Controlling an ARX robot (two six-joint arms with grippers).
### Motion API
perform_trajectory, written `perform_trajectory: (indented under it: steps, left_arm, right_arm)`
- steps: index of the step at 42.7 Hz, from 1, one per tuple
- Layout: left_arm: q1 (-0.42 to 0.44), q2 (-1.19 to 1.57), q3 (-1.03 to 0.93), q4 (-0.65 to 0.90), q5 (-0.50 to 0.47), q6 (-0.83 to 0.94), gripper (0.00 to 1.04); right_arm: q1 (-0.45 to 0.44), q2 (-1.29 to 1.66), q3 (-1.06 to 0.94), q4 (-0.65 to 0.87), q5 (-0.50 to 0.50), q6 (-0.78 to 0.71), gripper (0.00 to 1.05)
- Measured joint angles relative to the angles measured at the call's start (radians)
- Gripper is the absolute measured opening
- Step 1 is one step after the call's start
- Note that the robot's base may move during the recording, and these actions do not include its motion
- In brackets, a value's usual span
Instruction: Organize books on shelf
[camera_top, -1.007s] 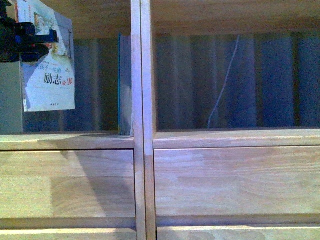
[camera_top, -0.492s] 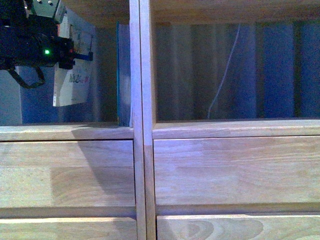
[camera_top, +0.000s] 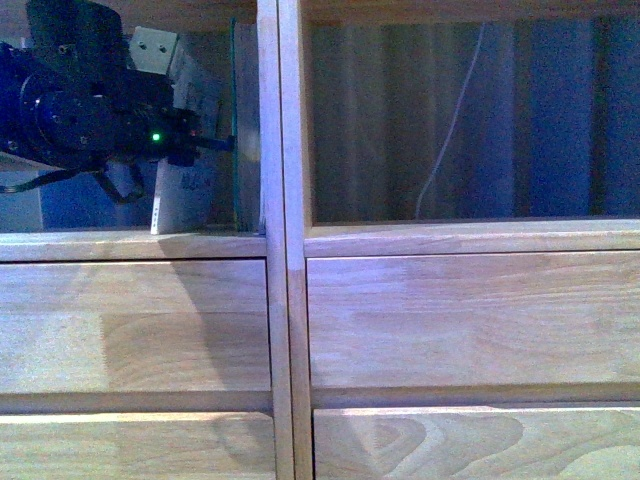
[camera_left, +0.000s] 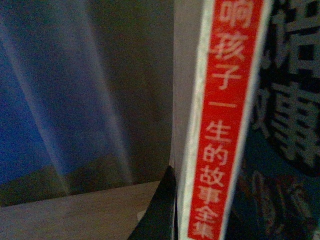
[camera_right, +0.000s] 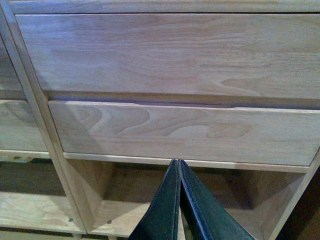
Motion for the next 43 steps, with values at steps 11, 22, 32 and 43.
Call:
perform_trajectory:
  steps: [11, 22, 32, 43]
  left_arm:
    - [-0.007, 0.002, 0.005, -0.015, -0.001, 0.000, 0.08]
    - [-0.023, -0.009, -0.042, 0.001, 0.017, -0.001, 0.46]
    - [-0.020, -0.092, -0.198, 0.090, 0.039, -0.045, 0.80]
    - [0.001, -0.298, -0.474, 0.181, 0.041, -0.115, 0.97]
  right_arm:
    - [0.000, -0.054, -0.036, -0.014, 0.000, 0.000, 0.03]
    - [0.000, -0.101, -0.060, -0.035, 0.000, 0.000, 0.03]
    - [0.000, -0.262, -0.078, -0.175, 0.003, 0.000, 0.03]
    - [0.000, -0.287, -0.099, -0.177, 0.001, -0.001, 0.03]
